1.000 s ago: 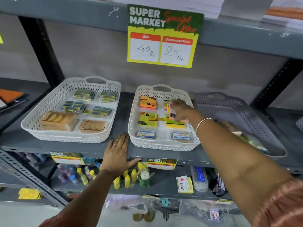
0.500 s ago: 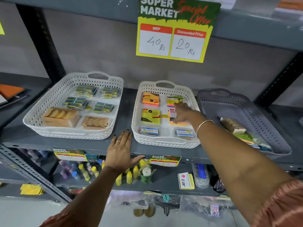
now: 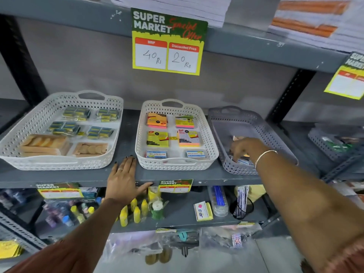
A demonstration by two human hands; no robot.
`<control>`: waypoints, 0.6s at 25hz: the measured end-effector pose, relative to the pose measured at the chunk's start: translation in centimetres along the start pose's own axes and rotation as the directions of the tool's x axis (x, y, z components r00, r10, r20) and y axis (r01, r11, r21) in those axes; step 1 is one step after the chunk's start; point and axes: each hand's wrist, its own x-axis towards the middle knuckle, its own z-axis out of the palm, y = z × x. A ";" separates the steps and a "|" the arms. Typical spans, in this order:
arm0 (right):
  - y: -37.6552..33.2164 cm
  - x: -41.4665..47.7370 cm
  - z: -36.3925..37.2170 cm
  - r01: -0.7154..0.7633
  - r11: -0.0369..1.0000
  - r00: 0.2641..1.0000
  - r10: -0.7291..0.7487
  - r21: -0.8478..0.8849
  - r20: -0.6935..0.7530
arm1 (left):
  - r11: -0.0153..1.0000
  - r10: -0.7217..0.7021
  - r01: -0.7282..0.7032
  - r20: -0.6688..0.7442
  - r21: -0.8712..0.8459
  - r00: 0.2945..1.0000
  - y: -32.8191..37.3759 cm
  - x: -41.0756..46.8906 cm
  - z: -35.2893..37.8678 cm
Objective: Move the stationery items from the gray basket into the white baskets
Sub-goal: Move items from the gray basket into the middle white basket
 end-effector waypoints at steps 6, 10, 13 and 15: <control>-1.0 0.0 3.1 0.004 0.994 0.987 0.014 0.111 -0.159 | 1.000 0.000 0.000 0.004 -0.006 1.000 0.0 -0.1 -0.1; -0.5 -0.2 3.3 0.077 0.996 0.973 -0.066 0.042 -0.221 | 1.000 -0.007 0.007 0.017 -0.012 1.000 -0.1 0.0 -0.2; 0.0 -0.7 2.0 0.087 0.989 0.940 -0.042 0.119 -0.340 | 1.000 0.000 0.000 0.023 -0.012 1.000 0.0 -0.1 -0.4; -0.1 -2.0 0.0 0.085 0.973 0.915 0.008 0.213 -0.402 | 1.000 -0.001 0.001 0.018 -0.009 1.000 -0.1 -0.1 -0.4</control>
